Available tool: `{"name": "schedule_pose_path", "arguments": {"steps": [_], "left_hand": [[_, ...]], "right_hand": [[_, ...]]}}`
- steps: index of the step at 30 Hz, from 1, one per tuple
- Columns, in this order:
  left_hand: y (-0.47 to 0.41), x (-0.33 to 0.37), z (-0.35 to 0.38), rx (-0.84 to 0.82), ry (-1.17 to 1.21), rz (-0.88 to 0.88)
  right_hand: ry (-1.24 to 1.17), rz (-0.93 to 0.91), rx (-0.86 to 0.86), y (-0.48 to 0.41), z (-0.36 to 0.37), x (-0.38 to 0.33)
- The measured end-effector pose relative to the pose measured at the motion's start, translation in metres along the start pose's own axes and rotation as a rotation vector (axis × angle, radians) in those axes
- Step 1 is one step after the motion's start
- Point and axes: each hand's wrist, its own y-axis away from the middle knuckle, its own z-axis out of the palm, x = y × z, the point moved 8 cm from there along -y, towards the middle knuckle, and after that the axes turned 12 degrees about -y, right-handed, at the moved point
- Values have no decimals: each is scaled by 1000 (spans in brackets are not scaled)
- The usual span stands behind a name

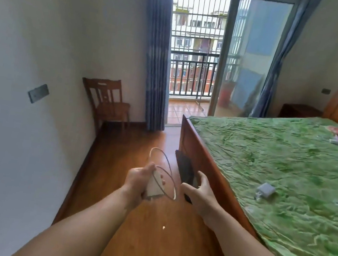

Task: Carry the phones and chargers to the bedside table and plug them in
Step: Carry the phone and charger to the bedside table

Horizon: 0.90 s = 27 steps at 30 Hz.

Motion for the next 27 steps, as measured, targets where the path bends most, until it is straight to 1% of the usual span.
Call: {"name": "schedule_pose_path", "arguments": {"steps": [1,4,8,12,14,18,22,27], "left_hand": [[-13,3,-4,41,-7,-15],[-53,16,-14,80,-1,-23],[-114,41,-36,123,-42,-36],[-191,65,-66,195,-33,-23],[-237,75,-81,203,-27,-21],[-340,96,-110,165,38,-5],[-441,131,-133,61,32,6],[-552,187,-156,13,20,36]], "right_hand": [[1,11,-25,-19,5,-3],[-30,-14,-93,-75,21,-22],[-4,-13,-107,-148,40,-40],[52,-5,-138,-229,70,-55],[23,16,-159,-276,92,-57],[-3,42,-163,-379,145,-61],[-9,87,-158,-479,200,-77],[3,57,-158,-595,246,-110]]}}
